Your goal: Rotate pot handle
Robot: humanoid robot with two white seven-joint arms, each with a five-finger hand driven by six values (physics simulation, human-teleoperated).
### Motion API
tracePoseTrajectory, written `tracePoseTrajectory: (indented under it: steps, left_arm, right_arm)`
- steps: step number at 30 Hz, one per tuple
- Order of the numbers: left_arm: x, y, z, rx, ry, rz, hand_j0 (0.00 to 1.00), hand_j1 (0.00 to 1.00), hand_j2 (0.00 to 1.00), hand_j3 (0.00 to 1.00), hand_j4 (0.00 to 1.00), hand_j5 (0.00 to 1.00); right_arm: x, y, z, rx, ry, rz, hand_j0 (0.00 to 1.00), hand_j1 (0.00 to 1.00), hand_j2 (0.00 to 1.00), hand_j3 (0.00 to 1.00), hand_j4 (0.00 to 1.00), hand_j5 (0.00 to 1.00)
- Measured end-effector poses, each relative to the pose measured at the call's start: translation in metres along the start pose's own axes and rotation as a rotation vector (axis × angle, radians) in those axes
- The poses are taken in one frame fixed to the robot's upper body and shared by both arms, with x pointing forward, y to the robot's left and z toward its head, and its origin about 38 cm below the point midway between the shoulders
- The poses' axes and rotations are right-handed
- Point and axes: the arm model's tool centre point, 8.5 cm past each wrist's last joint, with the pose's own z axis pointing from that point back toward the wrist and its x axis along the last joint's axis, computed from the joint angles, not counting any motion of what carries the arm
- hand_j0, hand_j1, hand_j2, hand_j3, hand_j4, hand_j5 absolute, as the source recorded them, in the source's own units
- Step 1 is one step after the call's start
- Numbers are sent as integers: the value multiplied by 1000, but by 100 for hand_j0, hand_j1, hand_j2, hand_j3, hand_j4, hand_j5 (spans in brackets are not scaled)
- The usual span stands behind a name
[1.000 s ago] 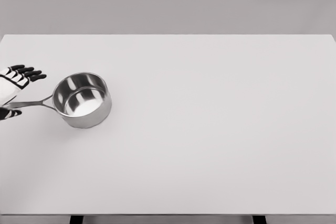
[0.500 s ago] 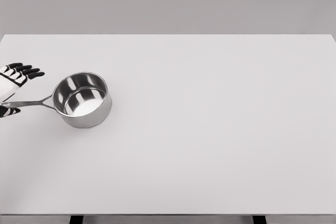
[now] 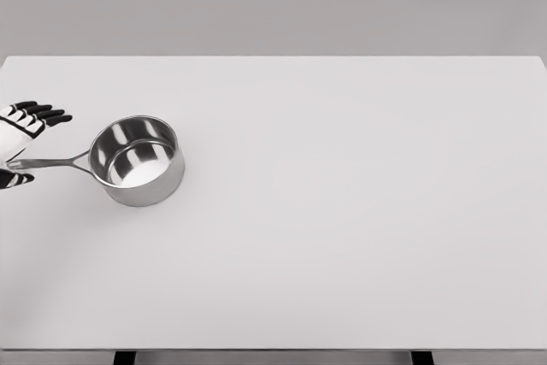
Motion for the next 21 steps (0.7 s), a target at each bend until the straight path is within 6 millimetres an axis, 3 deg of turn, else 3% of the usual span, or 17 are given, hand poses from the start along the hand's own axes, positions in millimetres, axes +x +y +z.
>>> tracePoseTrajectory:
  steps: [3, 8, 15, 19, 21]
  left_arm:
    - [7, -5, 2, -11, -15, 6, 100, 100, 100, 100, 100, 100]
    - [37, -7, 6, 7, -93, 27, 100, 100, 100, 100, 100, 100]
    - [49, 30, 11, 123, -139, 42, 100, 100, 100, 100, 100, 100]
    - [49, 71, 20, 230, -144, 7, 100, 100, 100, 100, 100, 100]
    - [50, 78, 21, 234, -147, -2, 100, 100, 100, 100, 100, 100]
  right_arm:
    - [0, 0, 0, 0, 0, 0, 100, 100, 100, 100, 100, 100]
    - [0, 0, 0, 0, 0, 0, 100, 100, 100, 100, 100, 100]
    - [0, 0, 0, 0, 0, 0, 100, 100, 100, 100, 100, 100]
    - [0, 0, 0, 0, 0, 0, 100, 100, 100, 100, 100, 100]
    - [0, 0, 0, 0, 0, 0, 100, 100, 100, 100, 100, 100]
